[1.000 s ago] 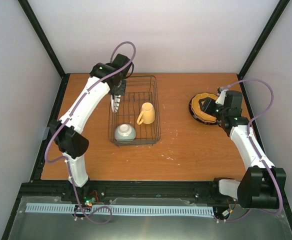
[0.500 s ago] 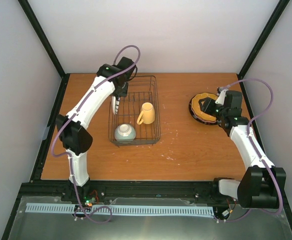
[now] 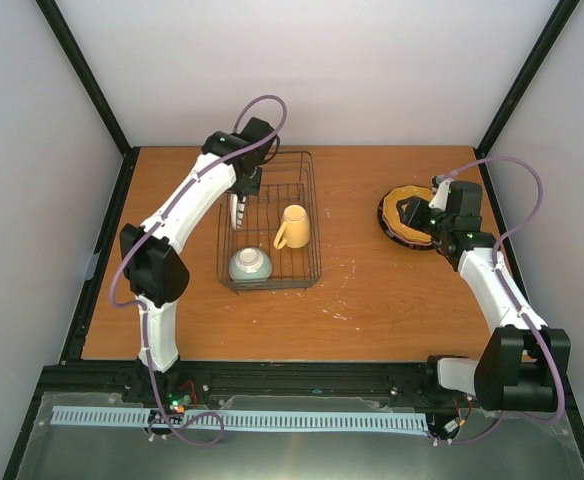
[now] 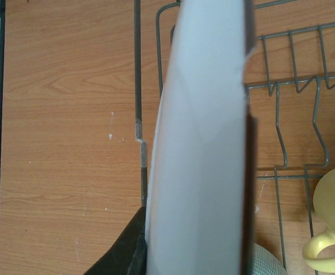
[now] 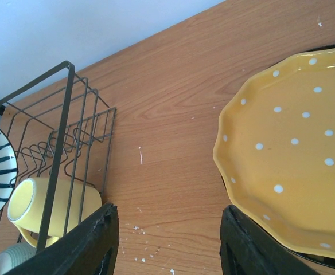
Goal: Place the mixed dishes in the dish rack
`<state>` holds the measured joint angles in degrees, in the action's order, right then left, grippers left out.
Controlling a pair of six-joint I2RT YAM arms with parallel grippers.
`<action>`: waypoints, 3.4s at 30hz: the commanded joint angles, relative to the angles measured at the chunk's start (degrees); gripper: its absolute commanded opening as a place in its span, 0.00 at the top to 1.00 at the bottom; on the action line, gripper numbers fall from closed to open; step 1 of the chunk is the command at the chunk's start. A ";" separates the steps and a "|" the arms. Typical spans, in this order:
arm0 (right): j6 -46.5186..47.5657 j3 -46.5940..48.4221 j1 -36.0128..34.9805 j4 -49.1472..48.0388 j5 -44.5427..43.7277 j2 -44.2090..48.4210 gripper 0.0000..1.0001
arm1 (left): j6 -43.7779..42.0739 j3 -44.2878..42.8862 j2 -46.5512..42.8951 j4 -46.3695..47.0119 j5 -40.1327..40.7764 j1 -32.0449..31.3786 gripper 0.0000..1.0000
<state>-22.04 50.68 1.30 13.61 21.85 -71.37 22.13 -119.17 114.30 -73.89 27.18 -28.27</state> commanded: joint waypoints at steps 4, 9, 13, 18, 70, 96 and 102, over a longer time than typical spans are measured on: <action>1.60 0.87 -0.25 0.26 -0.09 -0.60 0.52 | 1.12 1.78 1.11 4.21 0.97 -0.03 0.99; 1.91 1.08 -0.25 0.50 -0.05 -0.87 0.52 | 0.99 3.00 1.67 6.02 -0.09 -0.03 0.99; 1.82 1.10 -0.30 0.35 0.04 -1.26 0.52 | 1.06 3.03 2.93 6.38 -0.11 -0.03 0.99; 1.96 1.18 -0.25 0.33 0.13 -1.71 0.52 | 1.19 3.57 4.63 7.13 -0.12 -0.03 0.85; 1.91 2.32 -0.25 1.69 0.15 -0.70 0.52 | 4.15 10.12 -0.68 8.44 -0.95 -0.73 0.41; -4.08 -1.35 6.59 3.51 -8.10 4.44 0.50 | -3.85 5.85 -11.08 24.08 7.33 -6.67 0.10; -7.70 -6.81 19.78 4.51 -4.24 1.25 0.79 | -7.50 16.96 -19.03 45.95 -19.20 -7.54 0.13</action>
<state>-26.28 47.53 15.84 16.14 16.51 -67.85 18.28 -106.17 100.12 -44.71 25.10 -35.24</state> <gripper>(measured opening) 0.262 0.877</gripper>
